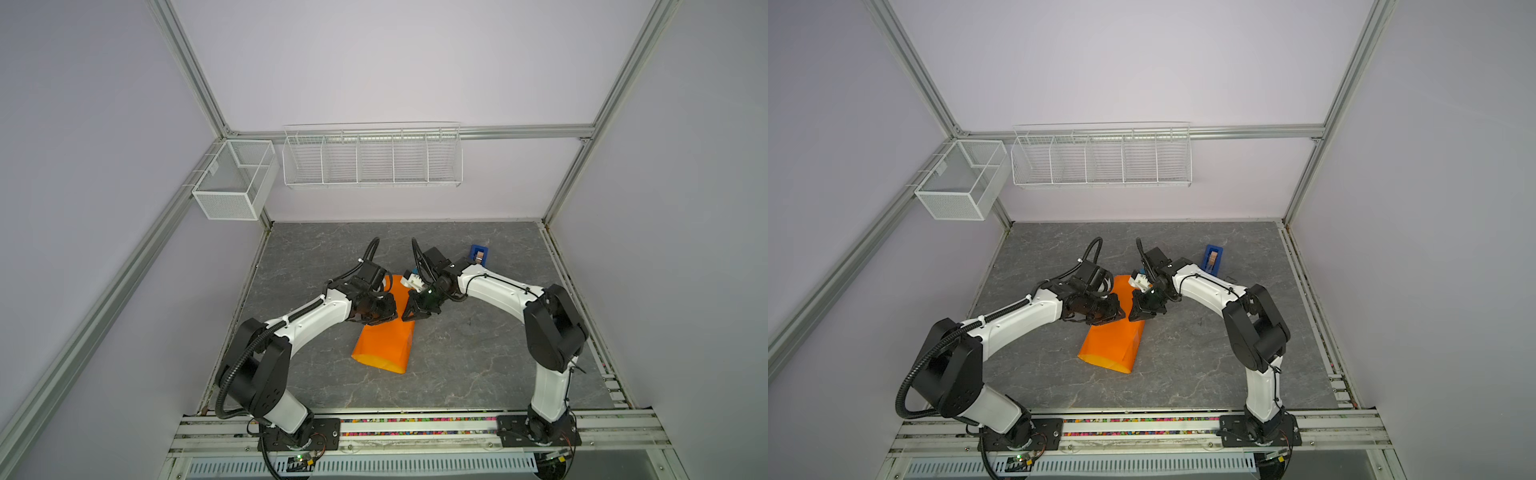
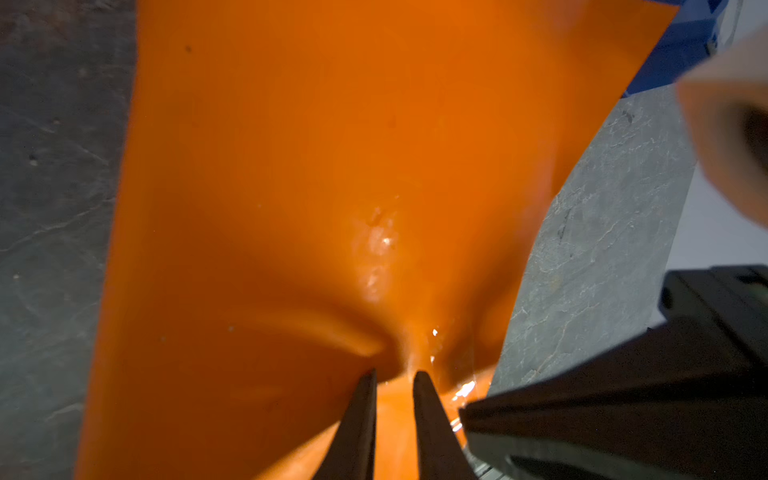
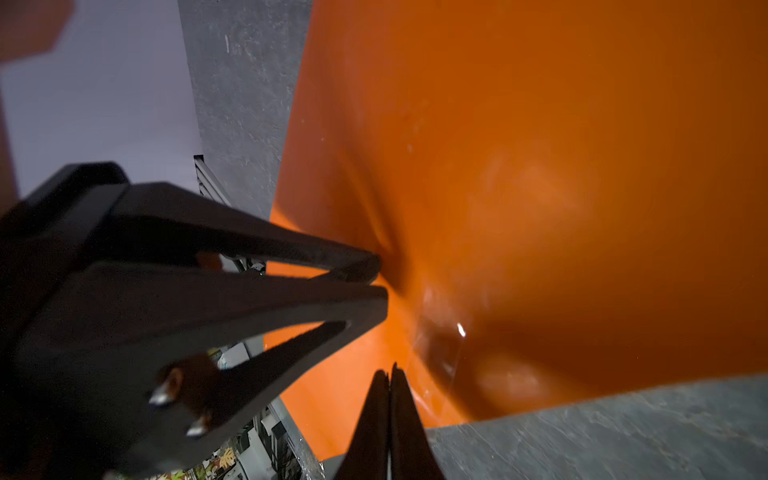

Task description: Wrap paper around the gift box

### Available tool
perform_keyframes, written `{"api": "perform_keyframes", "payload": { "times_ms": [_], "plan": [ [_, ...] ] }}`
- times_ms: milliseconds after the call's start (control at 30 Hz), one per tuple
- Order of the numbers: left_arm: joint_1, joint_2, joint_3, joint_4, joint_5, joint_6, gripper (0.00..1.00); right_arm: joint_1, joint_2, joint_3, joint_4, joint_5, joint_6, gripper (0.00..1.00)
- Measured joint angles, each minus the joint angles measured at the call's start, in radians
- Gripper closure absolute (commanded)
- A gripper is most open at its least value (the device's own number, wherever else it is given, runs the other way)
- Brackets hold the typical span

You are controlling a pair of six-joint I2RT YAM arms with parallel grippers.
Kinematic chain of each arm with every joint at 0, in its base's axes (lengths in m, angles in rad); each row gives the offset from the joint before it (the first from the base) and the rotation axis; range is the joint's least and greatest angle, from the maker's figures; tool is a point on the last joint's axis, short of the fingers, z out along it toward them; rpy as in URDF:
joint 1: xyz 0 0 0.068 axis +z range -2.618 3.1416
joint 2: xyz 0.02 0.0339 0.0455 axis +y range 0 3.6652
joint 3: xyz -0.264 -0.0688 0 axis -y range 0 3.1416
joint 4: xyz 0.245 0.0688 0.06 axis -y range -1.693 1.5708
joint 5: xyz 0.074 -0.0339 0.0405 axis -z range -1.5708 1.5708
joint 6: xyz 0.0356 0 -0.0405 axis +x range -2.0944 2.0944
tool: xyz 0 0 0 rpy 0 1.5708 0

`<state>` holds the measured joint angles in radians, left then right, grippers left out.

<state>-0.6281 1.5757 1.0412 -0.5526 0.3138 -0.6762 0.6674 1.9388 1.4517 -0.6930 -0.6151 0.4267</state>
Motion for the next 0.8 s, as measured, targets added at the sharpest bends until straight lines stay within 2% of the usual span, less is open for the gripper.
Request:
{"api": "perform_keyframes", "payload": {
  "times_ms": [233,600,800],
  "plan": [
    [0.0,0.0,-0.001,0.001,0.0,0.0,0.81,0.005,0.008,-0.017,0.023,0.017,0.0,0.93],
    [0.0,0.0,-0.001,0.001,0.0,0.0,0.81,0.077,-0.158,-0.219,0.033,0.051,0.039,0.93],
    [0.0,0.0,-0.001,0.001,0.0,0.0,0.81,0.086,-0.227,-0.307,0.077,0.092,0.124,0.93]
  ]
}}
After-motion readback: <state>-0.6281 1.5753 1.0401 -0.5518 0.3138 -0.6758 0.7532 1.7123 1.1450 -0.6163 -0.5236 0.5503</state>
